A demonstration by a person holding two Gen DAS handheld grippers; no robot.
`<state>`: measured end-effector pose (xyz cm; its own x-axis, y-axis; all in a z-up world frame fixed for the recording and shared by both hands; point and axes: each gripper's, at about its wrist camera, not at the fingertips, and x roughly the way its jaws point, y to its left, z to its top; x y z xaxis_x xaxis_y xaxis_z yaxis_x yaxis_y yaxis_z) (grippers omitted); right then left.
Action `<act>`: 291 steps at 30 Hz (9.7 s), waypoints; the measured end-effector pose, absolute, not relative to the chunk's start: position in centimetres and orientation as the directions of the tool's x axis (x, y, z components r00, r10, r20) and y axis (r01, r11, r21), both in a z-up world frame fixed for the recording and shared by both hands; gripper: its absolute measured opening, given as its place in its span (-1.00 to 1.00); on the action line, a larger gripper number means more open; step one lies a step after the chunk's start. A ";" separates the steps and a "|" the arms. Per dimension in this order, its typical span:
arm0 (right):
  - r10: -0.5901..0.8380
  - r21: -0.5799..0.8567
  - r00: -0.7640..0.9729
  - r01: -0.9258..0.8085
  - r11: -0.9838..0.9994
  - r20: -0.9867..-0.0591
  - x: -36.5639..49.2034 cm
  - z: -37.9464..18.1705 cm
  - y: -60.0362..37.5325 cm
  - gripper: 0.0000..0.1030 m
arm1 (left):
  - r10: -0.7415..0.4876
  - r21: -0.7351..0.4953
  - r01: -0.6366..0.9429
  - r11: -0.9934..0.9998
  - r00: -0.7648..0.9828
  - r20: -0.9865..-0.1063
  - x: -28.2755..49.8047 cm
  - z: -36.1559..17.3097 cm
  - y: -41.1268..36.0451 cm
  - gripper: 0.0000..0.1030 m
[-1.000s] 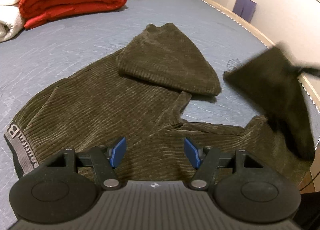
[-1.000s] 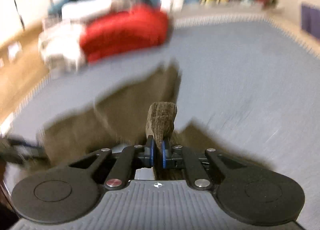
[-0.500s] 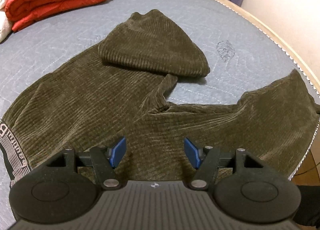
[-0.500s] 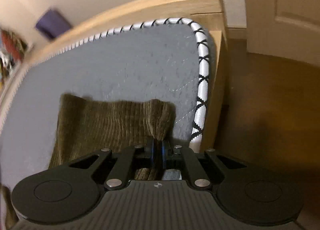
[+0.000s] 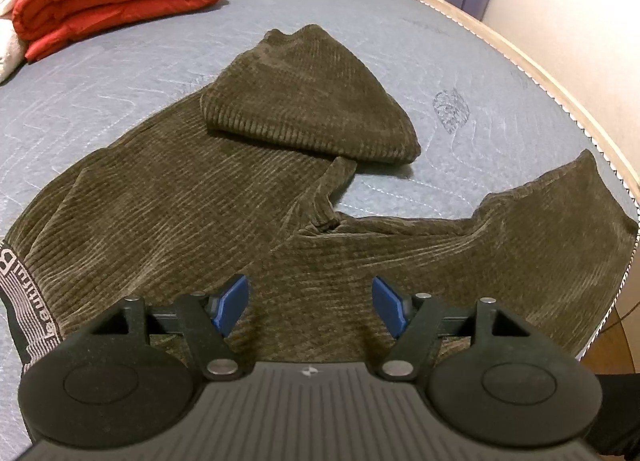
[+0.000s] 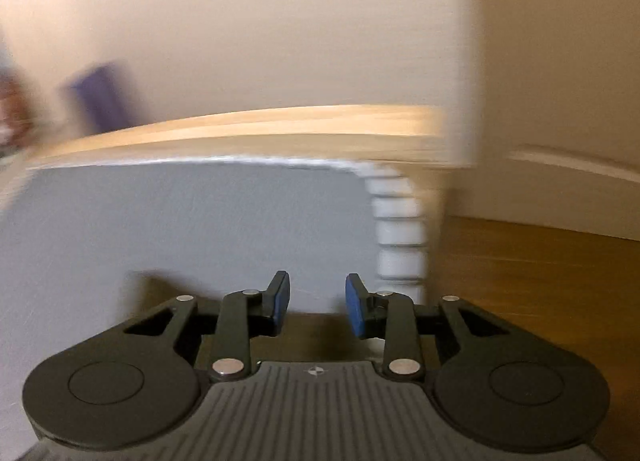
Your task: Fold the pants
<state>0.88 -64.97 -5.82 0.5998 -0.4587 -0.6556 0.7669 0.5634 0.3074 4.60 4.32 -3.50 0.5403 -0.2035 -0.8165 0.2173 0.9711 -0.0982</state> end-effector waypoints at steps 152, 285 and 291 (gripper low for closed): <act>0.355 0.405 0.595 -0.054 0.913 -0.721 20.2 -8.3 -24.3 -0.70 | -0.136 -0.227 -0.056 0.972 0.655 -0.743 11.2 0.9 7.6 -0.55; -0.291 0.251 0.594 0.664 0.705 -0.750 19.0 -10.1 -59.8 -0.78 | -0.552 -0.258 0.565 0.784 0.446 -0.704 14.9 -1.6 6.0 0.05; -0.101 0.280 0.783 0.336 0.899 -0.614 23.7 -5.1 -52.0 -0.28 | -0.291 -0.248 0.163 0.955 0.684 -0.669 16.4 0.6 18.6 0.06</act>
<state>23.74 -52.02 -5.07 0.7829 -0.1010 -0.6139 0.3357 0.8994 0.2801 16.36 18.60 0.59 0.6842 -0.2908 -0.6688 0.1635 0.9549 -0.2479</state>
